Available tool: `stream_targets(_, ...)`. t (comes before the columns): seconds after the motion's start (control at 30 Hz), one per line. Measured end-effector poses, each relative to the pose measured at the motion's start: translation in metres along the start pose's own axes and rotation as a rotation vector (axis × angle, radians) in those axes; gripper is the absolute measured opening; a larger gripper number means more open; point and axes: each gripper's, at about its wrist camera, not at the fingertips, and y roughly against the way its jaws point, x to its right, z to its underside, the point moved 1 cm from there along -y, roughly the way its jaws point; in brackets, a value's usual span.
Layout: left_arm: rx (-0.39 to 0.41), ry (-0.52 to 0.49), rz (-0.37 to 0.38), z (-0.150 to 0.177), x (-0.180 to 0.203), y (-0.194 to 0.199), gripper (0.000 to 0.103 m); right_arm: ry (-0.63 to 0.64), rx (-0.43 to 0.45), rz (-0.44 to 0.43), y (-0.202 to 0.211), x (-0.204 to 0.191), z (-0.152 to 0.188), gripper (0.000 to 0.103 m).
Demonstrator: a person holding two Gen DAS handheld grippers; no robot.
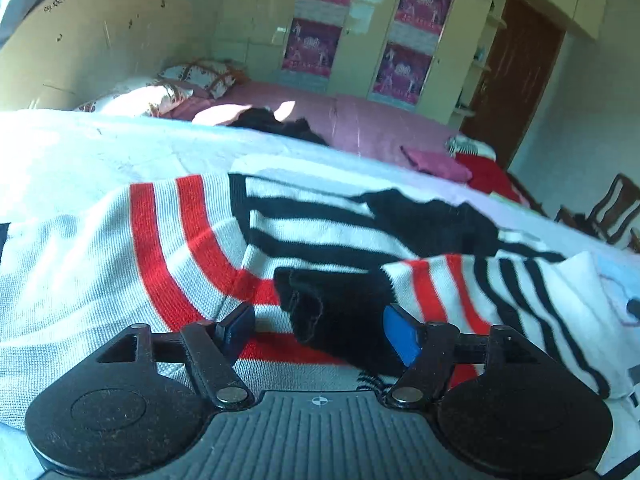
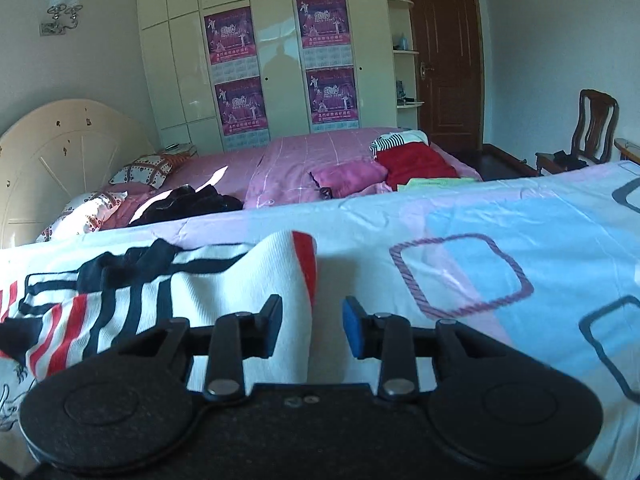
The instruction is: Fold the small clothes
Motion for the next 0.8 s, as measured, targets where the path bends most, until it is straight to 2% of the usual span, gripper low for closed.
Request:
stream_targets(0.03, 0.015, -0.025, -0.03, 0.003, 0.0, -0.001, 0.055, 0.009, 0.001, -0.003, -0.012, -0.001, -0.005, 0.034)
stream_targets(0.07, 0.027, -0.052, -0.048, 0.005, 0.001, -0.001, 0.051, 0.014, -0.004, -0.014, -0.025, -0.002, -0.008, 0.034)
stream_targets(0.13, 0.042, 0.0, -0.05, 0.008, -0.004, 0.003, 0.044, 0.038, -0.031, -0.024, -0.051, -0.002, -0.01, 0.031)
stream_targets(0.17, 0.043, 0.007, -0.056, 0.009, -0.006, 0.005, 0.041, 0.057, -0.058, 0.003, -0.064, -0.001, -0.007, 0.031)
stream_targets(0.2, 0.043, 0.007, -0.055, 0.009, -0.007, 0.006, 0.041, 0.05, -0.104, 0.049, -0.08, 0.006, -0.004, 0.037)
stream_targets(0.27, 0.037, -0.008, -0.06, 0.007, -0.007, 0.01, 0.041, -0.025, -0.096, 0.056, -0.083, 0.023, -0.006, 0.042)
stream_targets(0.37, 0.117, -0.026, -0.055, -0.005, 0.002, 0.025, 0.041, -0.031, -0.048, 0.072, -0.066, 0.027, -0.013, 0.037)
stream_targets(0.43, 0.168, -0.059, -0.068, -0.015, 0.014, 0.028, 0.041, -0.019, -0.011, 0.013, -0.054, 0.021, -0.015, 0.037)
stream_targets(0.53, 0.192, -0.086, 0.01, -0.024, 0.04, 0.021, 0.042, 0.05, 0.002, -0.101, -0.048, -0.003, -0.015, 0.035)
stream_targets(0.63, 0.154, -0.169, 0.09, -0.025, 0.076, 0.001, 0.042, 0.149, -0.023, -0.2, -0.055, -0.037, -0.013, 0.029)
stream_targets(0.7, 0.118, -0.215, 0.097, -0.021, 0.095, -0.013, 0.047, 0.19, -0.052, -0.229, -0.061, -0.057, -0.011, 0.025)
stream_targets(0.73, 0.098, -0.228, 0.08, -0.018, 0.099, -0.021, 0.059, 0.212, -0.082, -0.216, -0.069, -0.065, -0.009, 0.022)
stream_targets(0.77, 0.048, -0.226, 0.05, -0.014, 0.1, -0.032, 0.062, 0.244, -0.145, -0.18, -0.081, -0.072, -0.004, 0.018)
stream_targets(0.8, 0.025, -0.22, 0.043, -0.009, 0.097, -0.038, 0.062, 0.269, -0.15, -0.16, -0.086, -0.076, 0.001, 0.018)
